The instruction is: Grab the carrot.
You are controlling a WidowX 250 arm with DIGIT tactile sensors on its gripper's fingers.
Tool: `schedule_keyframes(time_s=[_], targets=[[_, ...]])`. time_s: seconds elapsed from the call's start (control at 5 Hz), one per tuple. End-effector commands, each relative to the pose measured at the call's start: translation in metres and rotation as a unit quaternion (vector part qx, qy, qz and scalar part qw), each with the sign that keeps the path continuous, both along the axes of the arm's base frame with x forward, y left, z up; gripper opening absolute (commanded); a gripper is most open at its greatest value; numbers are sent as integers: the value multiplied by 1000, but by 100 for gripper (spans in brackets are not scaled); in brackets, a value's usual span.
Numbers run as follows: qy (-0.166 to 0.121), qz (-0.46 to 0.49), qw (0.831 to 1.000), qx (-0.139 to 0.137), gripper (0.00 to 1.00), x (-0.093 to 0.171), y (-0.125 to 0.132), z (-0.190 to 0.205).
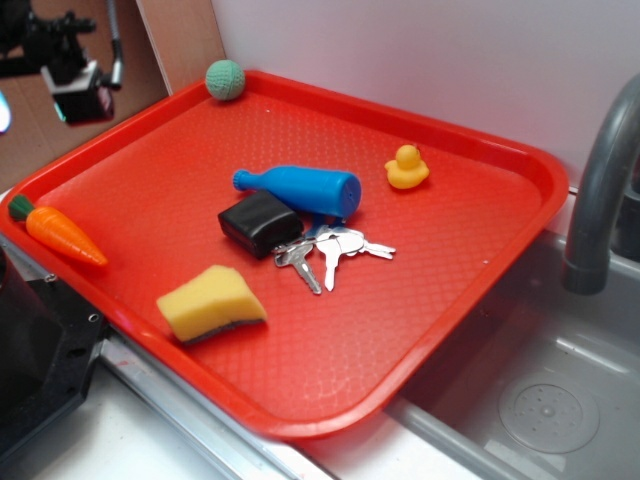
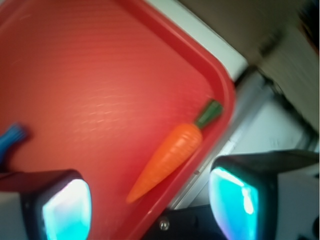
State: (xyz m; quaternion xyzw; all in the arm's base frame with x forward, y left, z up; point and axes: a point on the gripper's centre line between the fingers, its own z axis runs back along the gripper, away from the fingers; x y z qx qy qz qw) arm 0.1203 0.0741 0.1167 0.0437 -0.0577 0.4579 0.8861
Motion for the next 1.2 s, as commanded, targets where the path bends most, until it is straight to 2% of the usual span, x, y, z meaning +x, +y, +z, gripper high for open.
schedule_keyframes(time_s=[0.0,0.2,0.4,0.6,0.8,1.0], targets=[[-12,91,994,-51,100,-16,26,-40],[-6,55,997,-59,100,-10,38,-64],[15,43,997,-58,100,-7,34,-83],[40,45,996,-59,100,-8,25,-98],[48,42,996,-70,100,-4,8,-99],[37,29,996,-72,36,3,-2,-92]])
